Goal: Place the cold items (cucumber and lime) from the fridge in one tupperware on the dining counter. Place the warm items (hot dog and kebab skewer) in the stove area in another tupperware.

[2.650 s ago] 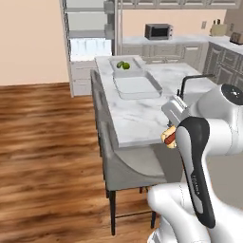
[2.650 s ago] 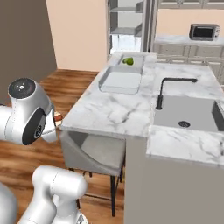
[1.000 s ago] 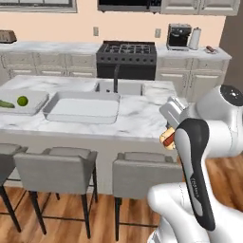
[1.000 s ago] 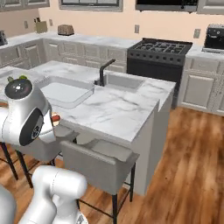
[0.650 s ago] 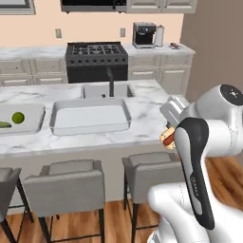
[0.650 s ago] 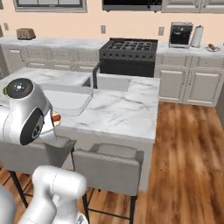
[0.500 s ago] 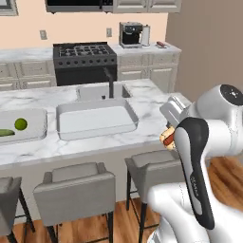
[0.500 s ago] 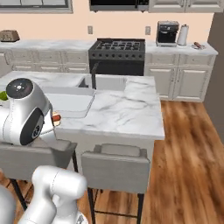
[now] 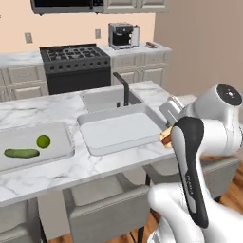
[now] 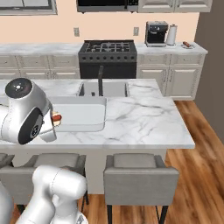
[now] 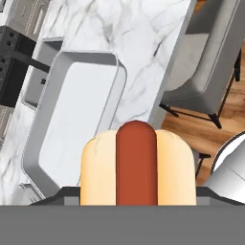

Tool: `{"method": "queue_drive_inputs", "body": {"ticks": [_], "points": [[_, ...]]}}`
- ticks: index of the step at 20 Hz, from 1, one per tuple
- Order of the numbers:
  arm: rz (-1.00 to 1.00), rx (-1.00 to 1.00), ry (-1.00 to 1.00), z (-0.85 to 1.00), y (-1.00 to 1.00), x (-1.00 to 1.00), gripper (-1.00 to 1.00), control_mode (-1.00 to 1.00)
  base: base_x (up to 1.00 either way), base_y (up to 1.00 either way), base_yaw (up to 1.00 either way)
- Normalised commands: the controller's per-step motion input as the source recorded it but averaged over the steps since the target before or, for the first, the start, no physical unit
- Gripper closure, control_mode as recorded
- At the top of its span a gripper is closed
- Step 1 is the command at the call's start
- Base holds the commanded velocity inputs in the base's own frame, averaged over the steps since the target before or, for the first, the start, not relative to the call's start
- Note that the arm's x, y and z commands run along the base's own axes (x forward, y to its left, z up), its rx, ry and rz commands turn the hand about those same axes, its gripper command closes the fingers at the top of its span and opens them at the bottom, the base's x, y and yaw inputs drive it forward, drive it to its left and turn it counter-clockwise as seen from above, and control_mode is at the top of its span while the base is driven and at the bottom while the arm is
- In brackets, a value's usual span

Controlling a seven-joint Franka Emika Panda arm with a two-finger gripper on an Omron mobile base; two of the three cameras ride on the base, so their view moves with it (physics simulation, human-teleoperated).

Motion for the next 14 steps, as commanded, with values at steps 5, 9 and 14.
{"method": "queue_drive_inputs", "body": {"ticks": [5, 9, 14], "points": [[0.03, 0.0, 0.04, 0.01, 0.02, 0.2, 1.0, -1.0, 0.8, 0.07, 0.33], [-0.03, 0.0, 0.44, 0.1, 0.26, 1.0, 1.0, -1.0, 0.0, 0.0, 0.0], [-0.22, 0.0, 0.39, -0.07, 0.48, 1.0, 1.0, -1.0, 0.0, 0.0, 0.0]]}}
